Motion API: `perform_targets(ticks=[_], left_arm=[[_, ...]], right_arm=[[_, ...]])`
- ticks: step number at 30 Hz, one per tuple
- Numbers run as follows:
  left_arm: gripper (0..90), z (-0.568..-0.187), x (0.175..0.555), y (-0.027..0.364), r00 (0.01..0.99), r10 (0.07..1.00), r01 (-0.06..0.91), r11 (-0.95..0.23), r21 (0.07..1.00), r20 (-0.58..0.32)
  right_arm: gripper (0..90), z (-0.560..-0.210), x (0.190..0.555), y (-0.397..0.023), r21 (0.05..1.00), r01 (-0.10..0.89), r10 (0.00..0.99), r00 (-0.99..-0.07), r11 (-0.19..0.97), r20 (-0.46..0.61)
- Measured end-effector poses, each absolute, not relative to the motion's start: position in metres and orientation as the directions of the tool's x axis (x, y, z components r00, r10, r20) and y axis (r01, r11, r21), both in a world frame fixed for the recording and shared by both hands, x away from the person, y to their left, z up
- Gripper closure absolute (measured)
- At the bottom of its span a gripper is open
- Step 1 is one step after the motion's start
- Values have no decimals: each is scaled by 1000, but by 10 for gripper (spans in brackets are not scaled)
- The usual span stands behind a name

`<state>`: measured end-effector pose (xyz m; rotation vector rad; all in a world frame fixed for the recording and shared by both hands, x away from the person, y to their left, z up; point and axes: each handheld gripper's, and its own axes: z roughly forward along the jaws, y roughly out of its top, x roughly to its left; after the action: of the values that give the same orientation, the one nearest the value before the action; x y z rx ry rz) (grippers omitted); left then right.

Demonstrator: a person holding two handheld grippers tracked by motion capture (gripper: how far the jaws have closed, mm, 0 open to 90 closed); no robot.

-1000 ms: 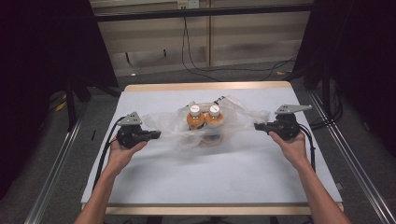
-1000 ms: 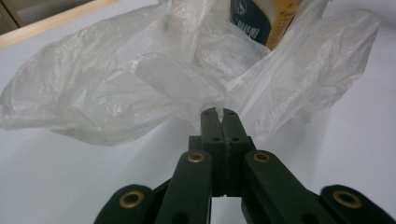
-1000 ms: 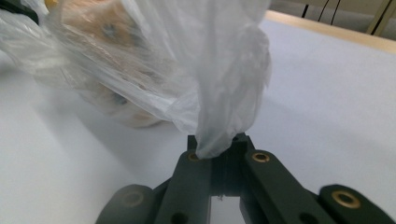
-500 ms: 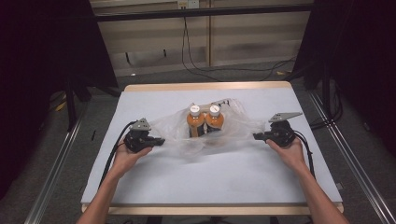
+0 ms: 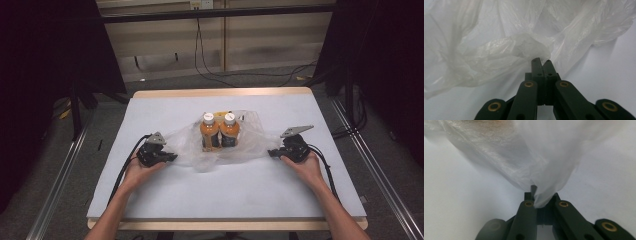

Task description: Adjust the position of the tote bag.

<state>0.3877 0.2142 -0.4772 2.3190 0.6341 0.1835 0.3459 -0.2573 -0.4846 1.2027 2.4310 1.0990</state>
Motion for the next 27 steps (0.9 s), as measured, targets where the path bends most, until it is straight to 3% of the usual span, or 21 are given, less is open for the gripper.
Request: perform_targets(ticks=[5,15,16,17,22,27], left_arm=[[870,-477,385,216,872,485,393,-608,690,-68],[576,-455,369,224,868,482,382,-495,781,-119],[556,-455,369,224,868,482,382,-495,781,-119],[532,-449,363,227,866,491,365,-490,792,-95],[450,-433,349,241,859,504,346,-432,833,-96],[435,-418,337,257,851,515,322,-362,875,-100]], right_arm=[[873,-485,344,-258,710,591,755,-644,383,128],[446,-465,330,-263,796,532,738,-653,288,169],[446,-465,330,-263,796,532,738,-653,288,169],[369,-458,325,-265,807,525,738,-651,270,177],[294,-444,302,-274,831,495,739,-653,253,164],[267,-421,286,-285,876,438,745,-650,201,154]])
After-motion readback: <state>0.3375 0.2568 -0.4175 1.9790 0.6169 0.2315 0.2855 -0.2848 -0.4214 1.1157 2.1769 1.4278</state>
